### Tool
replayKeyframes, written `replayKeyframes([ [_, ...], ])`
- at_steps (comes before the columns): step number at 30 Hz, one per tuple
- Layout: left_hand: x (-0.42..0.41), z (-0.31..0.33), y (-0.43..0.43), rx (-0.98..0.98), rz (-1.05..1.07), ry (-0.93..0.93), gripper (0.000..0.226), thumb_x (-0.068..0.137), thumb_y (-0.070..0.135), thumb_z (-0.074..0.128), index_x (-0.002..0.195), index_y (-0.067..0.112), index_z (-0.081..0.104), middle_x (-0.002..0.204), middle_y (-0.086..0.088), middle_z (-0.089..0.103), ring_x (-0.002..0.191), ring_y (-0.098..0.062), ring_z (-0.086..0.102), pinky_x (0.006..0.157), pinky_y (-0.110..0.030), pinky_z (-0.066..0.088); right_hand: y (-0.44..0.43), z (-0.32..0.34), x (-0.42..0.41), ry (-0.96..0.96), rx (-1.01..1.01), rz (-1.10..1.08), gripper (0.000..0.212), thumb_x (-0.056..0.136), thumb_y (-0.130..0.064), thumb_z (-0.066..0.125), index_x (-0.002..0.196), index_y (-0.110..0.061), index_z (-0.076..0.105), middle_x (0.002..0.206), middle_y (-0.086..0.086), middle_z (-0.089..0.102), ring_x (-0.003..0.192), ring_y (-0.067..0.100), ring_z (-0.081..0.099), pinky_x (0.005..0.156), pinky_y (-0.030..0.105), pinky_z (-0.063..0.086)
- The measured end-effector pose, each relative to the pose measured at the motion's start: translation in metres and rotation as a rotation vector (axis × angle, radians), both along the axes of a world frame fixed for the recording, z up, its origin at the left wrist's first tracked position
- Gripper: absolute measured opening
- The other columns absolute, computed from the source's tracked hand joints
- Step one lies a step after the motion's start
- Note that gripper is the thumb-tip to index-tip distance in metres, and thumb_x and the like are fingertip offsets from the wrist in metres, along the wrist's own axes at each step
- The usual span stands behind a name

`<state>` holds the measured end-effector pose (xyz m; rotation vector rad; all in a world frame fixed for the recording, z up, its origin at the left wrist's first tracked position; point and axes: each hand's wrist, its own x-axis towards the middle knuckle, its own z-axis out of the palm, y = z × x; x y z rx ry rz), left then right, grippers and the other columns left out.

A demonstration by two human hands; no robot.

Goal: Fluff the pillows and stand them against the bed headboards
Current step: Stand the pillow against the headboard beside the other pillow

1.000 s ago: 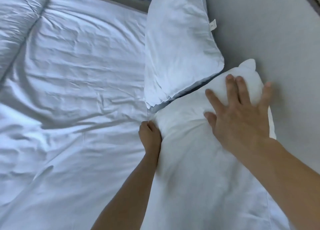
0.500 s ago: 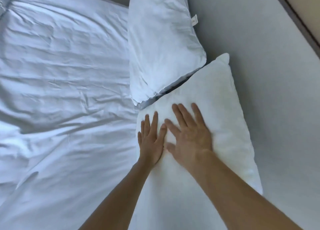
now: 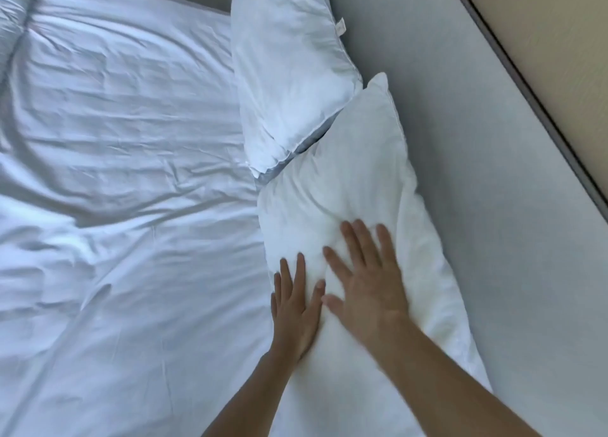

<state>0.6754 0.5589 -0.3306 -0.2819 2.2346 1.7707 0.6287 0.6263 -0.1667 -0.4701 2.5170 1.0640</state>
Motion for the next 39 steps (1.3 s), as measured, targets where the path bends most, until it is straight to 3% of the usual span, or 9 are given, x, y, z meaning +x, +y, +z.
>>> replayKeyframes([
  [4, 0.048, 0.005, 0.009, -0.023, -0.083, -0.012, 0.070, 0.083, 0.084, 0.023, 0.144, 0.069, -0.008, 0.162, 0.022, -0.021, 0.150, -0.005, -0.021, 0.124, -0.041, -0.004, 0.045, 0.026, 0.004, 0.125, 0.082, -0.090, 0.077, 0.092, -0.072, 0.006, 0.152, -0.032, -0.024, 0.154, 0.013, -0.042, 0.143, 0.031, -0.037, 0.112, 0.055, -0.028],
  [10, 0.124, 0.005, 0.038, -0.001, 0.006, 0.019, 0.067, 0.084, 0.085, 0.003, 0.147, 0.065, -0.004, 0.164, 0.023, -0.009, 0.150, -0.005, -0.018, 0.125, -0.049, 0.000, 0.019, 0.046, 0.061, 0.160, 0.120, -0.203, 0.071, 0.102, -0.047, 0.014, 0.155, -0.011, -0.016, 0.157, 0.028, -0.026, 0.146, 0.044, -0.024, 0.115, 0.060, -0.021],
  [16, 0.202, 0.012, 0.066, 0.039, 0.095, 0.004, 0.068, 0.084, 0.084, 0.012, 0.148, 0.064, 0.000, 0.163, 0.025, -0.011, 0.149, 0.000, -0.017, 0.123, -0.037, -0.006, 0.060, 0.046, 0.165, 0.058, 0.020, -0.182, 0.081, 0.091, -0.076, 0.012, 0.155, -0.035, -0.017, 0.159, 0.025, -0.026, 0.149, 0.040, -0.021, 0.117, 0.057, -0.019],
  [23, 0.294, 0.018, 0.111, 0.015, 0.158, -0.018, 0.062, 0.083, 0.078, 0.010, 0.142, 0.068, -0.005, 0.163, 0.023, -0.011, 0.150, 0.000, -0.013, 0.123, -0.037, -0.004, 0.097, 0.067, 0.224, 0.211, -0.039, -0.057, 0.068, 0.102, -0.051, 0.007, 0.156, -0.016, -0.014, 0.161, 0.020, -0.024, 0.150, 0.036, -0.021, 0.118, 0.059, -0.013],
  [27, 0.326, 0.011, 0.121, 0.109, 0.215, -0.013, 0.058, 0.095, 0.070, 0.022, 0.150, 0.059, 0.011, 0.162, 0.028, 0.000, 0.149, 0.006, -0.006, 0.121, -0.030, 0.003, 0.112, 0.047, 0.280, 0.013, -0.126, 0.061, 0.066, 0.095, -0.064, 0.001, 0.153, -0.037, -0.018, 0.157, 0.016, -0.036, 0.147, 0.033, -0.029, 0.118, 0.056, -0.015],
  [31, 0.323, -0.008, 0.098, 0.158, 0.571, -0.167, 0.039, 0.107, 0.030, 0.035, 0.143, 0.027, 0.049, 0.148, 0.006, 0.048, 0.137, -0.014, 0.043, 0.112, -0.028, 0.031, 0.152, 0.065, 0.279, 0.167, -0.274, -0.084, 0.079, 0.089, -0.069, 0.008, 0.158, -0.032, 0.011, 0.164, 0.020, 0.008, 0.151, 0.033, 0.015, 0.122, 0.046, 0.014],
  [34, 0.313, -0.028, 0.080, 0.148, 0.562, -0.376, 0.034, 0.099, 0.014, 0.038, 0.121, 0.020, 0.063, 0.116, 0.002, 0.068, 0.109, -0.024, 0.060, 0.092, -0.032, 0.045, 0.152, 0.063, 0.276, 0.357, -0.408, -0.012, 0.048, 0.099, -0.043, 0.043, 0.122, -0.005, 0.060, 0.116, 0.027, 0.058, 0.102, 0.043, 0.057, 0.083, 0.047, 0.049],
  [36, 0.313, -0.033, 0.076, 0.184, 0.476, -0.421, 0.032, 0.092, 0.015, 0.042, 0.112, 0.018, 0.068, 0.103, -0.001, 0.071, 0.103, -0.027, 0.062, 0.090, -0.037, 0.050, 0.144, 0.061, 0.276, 0.389, -0.499, -0.117, 0.029, 0.099, -0.027, 0.048, 0.097, -0.001, 0.060, 0.094, 0.024, 0.060, 0.085, 0.041, 0.058, 0.067, 0.041, 0.042],
  [39, 0.316, -0.036, 0.076, 0.179, 0.398, -0.409, 0.023, 0.090, 0.019, 0.048, 0.100, 0.012, 0.068, 0.087, -0.008, 0.066, 0.093, -0.032, 0.060, 0.083, -0.044, 0.050, 0.146, 0.066, 0.270, 0.386, -0.590, -0.241, 0.017, 0.096, -0.012, 0.051, 0.090, 0.001, 0.059, 0.096, 0.024, 0.064, 0.088, 0.040, 0.060, 0.065, 0.036, 0.035],
])
